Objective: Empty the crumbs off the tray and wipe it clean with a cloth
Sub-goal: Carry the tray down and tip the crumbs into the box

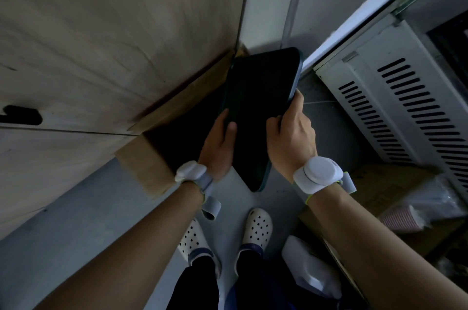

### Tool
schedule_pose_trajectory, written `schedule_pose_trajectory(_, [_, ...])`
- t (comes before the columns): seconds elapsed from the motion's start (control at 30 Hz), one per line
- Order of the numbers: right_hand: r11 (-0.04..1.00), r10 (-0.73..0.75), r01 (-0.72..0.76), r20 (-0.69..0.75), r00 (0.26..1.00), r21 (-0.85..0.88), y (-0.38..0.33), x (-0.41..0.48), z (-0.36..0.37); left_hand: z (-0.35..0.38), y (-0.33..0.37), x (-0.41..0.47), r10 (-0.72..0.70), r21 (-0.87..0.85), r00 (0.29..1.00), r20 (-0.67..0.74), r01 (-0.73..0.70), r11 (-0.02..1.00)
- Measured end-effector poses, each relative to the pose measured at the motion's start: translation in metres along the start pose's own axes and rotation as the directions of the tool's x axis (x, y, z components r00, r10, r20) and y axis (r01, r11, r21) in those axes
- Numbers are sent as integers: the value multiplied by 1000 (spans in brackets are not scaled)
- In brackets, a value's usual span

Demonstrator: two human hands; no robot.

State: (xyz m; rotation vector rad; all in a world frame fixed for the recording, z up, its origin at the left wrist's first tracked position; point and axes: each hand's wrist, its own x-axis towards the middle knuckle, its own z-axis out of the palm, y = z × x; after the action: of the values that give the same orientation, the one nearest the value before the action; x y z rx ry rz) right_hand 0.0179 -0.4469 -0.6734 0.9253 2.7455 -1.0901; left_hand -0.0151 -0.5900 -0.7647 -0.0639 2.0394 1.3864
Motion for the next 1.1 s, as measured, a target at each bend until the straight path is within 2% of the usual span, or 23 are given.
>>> schedule_pose_trajectory(0.07, [1000,-16,16,-2,1000,-11,1,0,0,-13,-7,11,-177,-182,979,-98,158,971])
schedule_pose_trajectory(0.13, [1000,-23,23,-7,1000,-10,3,0,1,-20,-6,12,-260,-262,948,-183,208,942])
schedule_pose_trajectory(0.27, [1000,-21,21,-13,1000,12,4,-1,2,-24,4,8,-118,-58,878,-463,102,993])
schedule_pose_trajectory(0.3, [1000,-20,20,-16,1000,16,4,-1,3,-19,6,4,-89,-27,872,-482,87,996])
schedule_pose_trajectory(0.33, [1000,-19,20,-17,1000,17,3,-2,3,-13,2,3,-91,-14,903,-421,94,995])
schedule_pose_trajectory(0.37, [1000,-18,18,-18,1000,18,2,-2,4,-3,0,1,-102,-10,955,-277,104,995])
schedule_pose_trajectory(0.4, [1000,-10,10,-17,1000,18,2,-3,4,9,-3,-4,-97,8,993,-64,97,995])
schedule_pose_trajectory(0.43, [1000,-4,4,-14,1000,15,2,-3,6,17,2,-14,-98,107,981,167,81,991])
schedule_pose_trajectory(0.47, [1000,0,0,-11,1000,7,3,-4,6,24,6,-21,-118,223,933,339,42,974])
schedule_pose_trajectory(0.5, [1000,5,-5,-12,1000,-2,5,-4,4,29,11,-26,-135,283,904,406,16,959])
schedule_pose_trajectory(0.57, [1000,19,-19,-18,1000,-6,10,-3,1,28,19,-28,-158,256,916,369,64,965])
schedule_pose_trajectory(0.8, [999,38,-38,-10,999,1,9,-4,2,19,25,-33,-125,258,927,354,32,965])
schedule_pose_trajectory(0.93, [999,47,-47,-21,999,17,7,-4,5,16,12,-27,-90,158,946,310,42,987])
schedule_pose_trajectory(1.1, [999,36,-36,-30,999,1,6,-3,3,6,-4,-17,-34,46,987,160,27,999])
